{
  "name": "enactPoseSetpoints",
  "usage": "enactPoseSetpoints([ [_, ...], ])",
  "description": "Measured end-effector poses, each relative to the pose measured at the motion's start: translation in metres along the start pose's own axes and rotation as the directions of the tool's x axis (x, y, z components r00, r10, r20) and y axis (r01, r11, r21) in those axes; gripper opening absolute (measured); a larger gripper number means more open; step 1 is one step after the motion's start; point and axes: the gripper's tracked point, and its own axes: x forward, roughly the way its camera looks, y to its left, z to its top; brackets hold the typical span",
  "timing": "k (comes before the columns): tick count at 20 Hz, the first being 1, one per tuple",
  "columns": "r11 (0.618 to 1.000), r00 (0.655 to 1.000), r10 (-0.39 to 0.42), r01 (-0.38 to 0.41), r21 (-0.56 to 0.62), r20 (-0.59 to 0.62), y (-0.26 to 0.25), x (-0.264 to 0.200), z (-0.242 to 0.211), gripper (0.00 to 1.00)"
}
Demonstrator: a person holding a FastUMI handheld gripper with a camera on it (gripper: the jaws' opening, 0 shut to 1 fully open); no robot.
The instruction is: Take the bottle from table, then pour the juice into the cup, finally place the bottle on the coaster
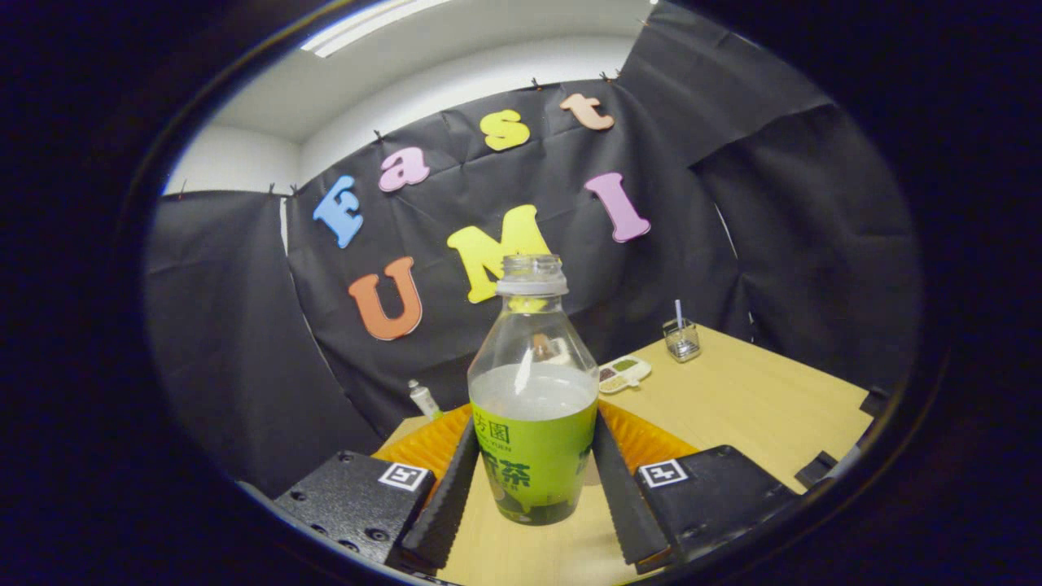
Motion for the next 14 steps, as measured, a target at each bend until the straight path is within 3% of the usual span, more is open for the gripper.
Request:
enactPoseSetpoints([
  [4, 0.992, 0.998, 0.039, -0.033, -0.126, 0.044, 0.011, 0.003, -0.012, 0.8],
  [8, 0.96, 0.999, -0.026, 0.038, -0.278, 0.046, 0.001, 0.012, -0.036, 0.81],
  [14, 0.96, 0.998, -0.033, 0.047, -0.275, 0.053, 0.014, 0.039, -0.049, 0.82],
])
